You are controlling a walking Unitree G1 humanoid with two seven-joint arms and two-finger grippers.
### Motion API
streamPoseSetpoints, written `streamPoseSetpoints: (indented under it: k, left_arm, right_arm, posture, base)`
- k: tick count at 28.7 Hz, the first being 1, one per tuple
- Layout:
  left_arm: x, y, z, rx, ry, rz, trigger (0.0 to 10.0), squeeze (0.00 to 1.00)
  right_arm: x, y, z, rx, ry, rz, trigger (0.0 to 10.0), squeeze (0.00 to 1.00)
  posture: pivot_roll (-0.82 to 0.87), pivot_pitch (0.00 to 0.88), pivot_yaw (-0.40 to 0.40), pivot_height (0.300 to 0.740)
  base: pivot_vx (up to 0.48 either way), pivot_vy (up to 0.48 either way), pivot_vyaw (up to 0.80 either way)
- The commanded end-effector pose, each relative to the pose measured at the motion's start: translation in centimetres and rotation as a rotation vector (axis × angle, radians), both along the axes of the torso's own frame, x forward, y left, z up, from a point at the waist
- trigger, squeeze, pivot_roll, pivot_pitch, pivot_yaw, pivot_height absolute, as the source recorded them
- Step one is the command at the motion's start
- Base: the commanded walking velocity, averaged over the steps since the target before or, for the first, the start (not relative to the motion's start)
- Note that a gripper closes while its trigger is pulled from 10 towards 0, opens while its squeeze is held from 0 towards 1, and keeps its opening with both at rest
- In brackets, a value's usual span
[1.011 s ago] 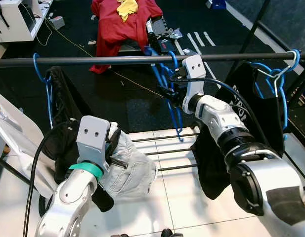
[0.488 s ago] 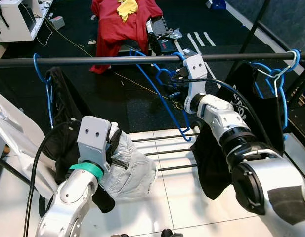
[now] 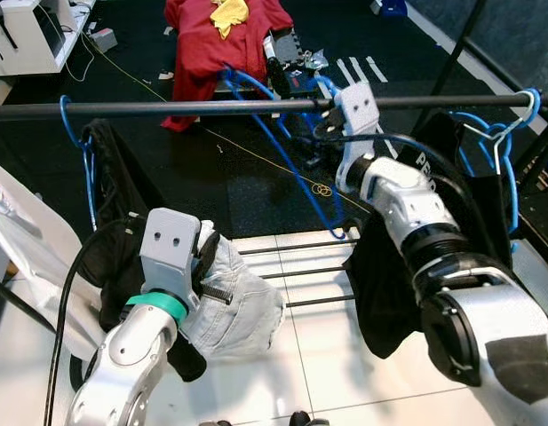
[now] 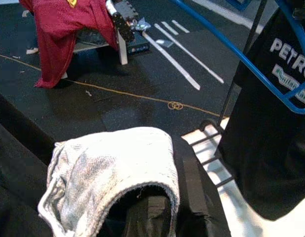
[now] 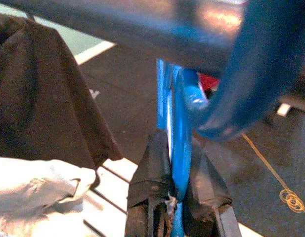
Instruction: Hang hanger
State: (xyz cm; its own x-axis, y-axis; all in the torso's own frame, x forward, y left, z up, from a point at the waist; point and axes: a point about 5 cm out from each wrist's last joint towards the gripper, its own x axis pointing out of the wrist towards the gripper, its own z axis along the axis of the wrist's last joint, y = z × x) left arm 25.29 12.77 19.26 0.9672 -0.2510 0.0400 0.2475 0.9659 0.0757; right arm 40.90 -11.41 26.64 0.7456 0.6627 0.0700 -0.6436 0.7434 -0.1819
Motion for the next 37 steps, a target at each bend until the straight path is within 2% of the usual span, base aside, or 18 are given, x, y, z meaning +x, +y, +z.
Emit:
streamPoseSetpoints:
  k: [1,4,7,8,11,15,18,20,21,23,24,27,28,30,35,37]
  left_arm:
    - [0.0,-0.5,0.9,-0.013,-0.04,-0.022,10.0,0.0]
    - [0.4,-0.8,2.0,-0.03,-0.08,-0.053,10.0,0.0]
    - [0.4,-0.9,2.2,-0.032,-0.085,-0.059,10.0,0.0]
    - [0.6,-0.8,2.5,-0.031,-0.091,-0.065,10.0,0.0]
    - [0.7,-0.8,2.5,-0.029,-0.091,-0.068,10.0,0.0]
    - [0.9,-1.0,2.6,-0.026,-0.093,-0.086,10.0,0.0]
    - [1.0,-1.1,2.7,-0.026,-0.097,-0.089,10.0,0.0]
    - [0.9,-0.9,3.1,0.008,-0.125,-0.099,10.0,0.0]
    - [0.9,-0.9,3.1,0.008,-0.125,-0.099,10.0,0.0]
    - [0.7,-0.8,3.2,0.067,-0.145,-0.131,10.0,0.0]
    - [0.7,-0.8,3.2,0.067,-0.145,-0.131,10.0,0.0]
    - [0.5,-0.4,2.6,0.082,-0.121,-0.152,10.0,0.0]
    - [0.5,-0.4,2.6,0.082,-0.121,-0.152,10.0,0.0]
    - [0.9,-0.4,2.2,0.081,-0.105,-0.139,10.0,0.0]
    - [1.4,-0.4,1.7,0.086,-0.095,-0.125,10.0,0.0]
    - [2.5,-0.5,0.9,0.117,-0.081,-0.102,10.0,0.0]
  right_arm:
    - [-0.7,-0.5,0.4,-0.03,-0.035,0.038,10.0,0.0]
    - [-3.0,-2.8,-1.9,-0.139,-0.018,0.055,10.0,0.0]
    - [-3.3,-3.1,-2.2,-0.147,-0.014,0.053,10.0,0.0]
    - [-4.1,-3.8,-2.4,-0.163,-0.015,0.049,10.0,0.0]
    - [-4.9,-4.6,-2.7,-0.184,-0.012,0.04,10.0,0.0]
    - [-6.3,-6.1,-5.2,-0.241,0.05,0.022,10.0,0.0]
    - [-6.8,-6.2,-5.6,-0.256,0.061,0.033,10.0,0.0]
    - [-8.5,-6.7,-6.8,-0.322,0.092,0.106,10.0,0.0]
    - [-8.5,-6.7,-6.8,-0.322,0.092,0.106,10.0,0.0]
    - [-10.1,-7.1,-7.4,-0.374,0.127,0.168,10.0,0.0]
    - [-10.1,-7.1,-7.4,-0.374,0.127,0.168,10.0,0.0]
    - [-13.3,-7.1,-7.9,-0.412,0.166,0.327,10.0,0.0]
    - [-13.3,-7.1,-7.9,-0.412,0.166,0.327,10.0,0.0]
    - [-14.5,-6.7,-8.1,-0.427,0.171,0.37,10.0,0.0]
    - [-15.4,-6.6,-8.3,-0.433,0.18,0.374,10.0,0.0]
    - [-16.7,-6.8,-8.3,-0.423,0.194,0.357,10.0,0.0]
  posture:
    - [0.0,0.114,0.014,0.74]
    - [-0.03,0.121,0.016,0.74]
    - [-0.03,0.121,0.016,0.74]
    - [-0.04,0.127,0.02,0.74]
    - [-0.05,0.129,0.024,0.74]
    - [-0.06,0.135,0.033,0.74]
    - [-0.06,0.135,0.033,0.74]
    - [-0.06,0.146,0.026,0.74]
    - [-0.06,0.146,0.026,0.74]
    - [-0.06,0.149,0.022,0.74]
    - [-0.06,0.149,0.022,0.74]
    - [-0.06,0.161,0.018,0.74]
    - [-0.06,0.161,0.018,0.74]
    - [-0.06,0.168,0.017,0.74]
    - [-0.06,0.172,0.015,0.74]
    - [-0.08,0.178,0.022,0.74]
  base:
    - [0.0,0.0,0.0]
    - [0.0,0.0,0.0]
    - [0.0,0.0,0.0]
    - [0.0,0.0,0.0]
    - [0.0,0.0,0.0]
    - [0.0,0.0,0.0]
    - [0.0,0.0,0.0]
    - [0.0,0.0,0.0]
    - [0.0,0.0,0.0]
    - [0.0,0.0,0.0]
    - [0.0,0.0,0.0]
    - [0.0,0.0,0.0]
    - [0.0,0.0,0.0]
    - [0.0,0.0,0.0]
    - [0.0,0.0,0.0]
    - [0.0,0.0,0.0]
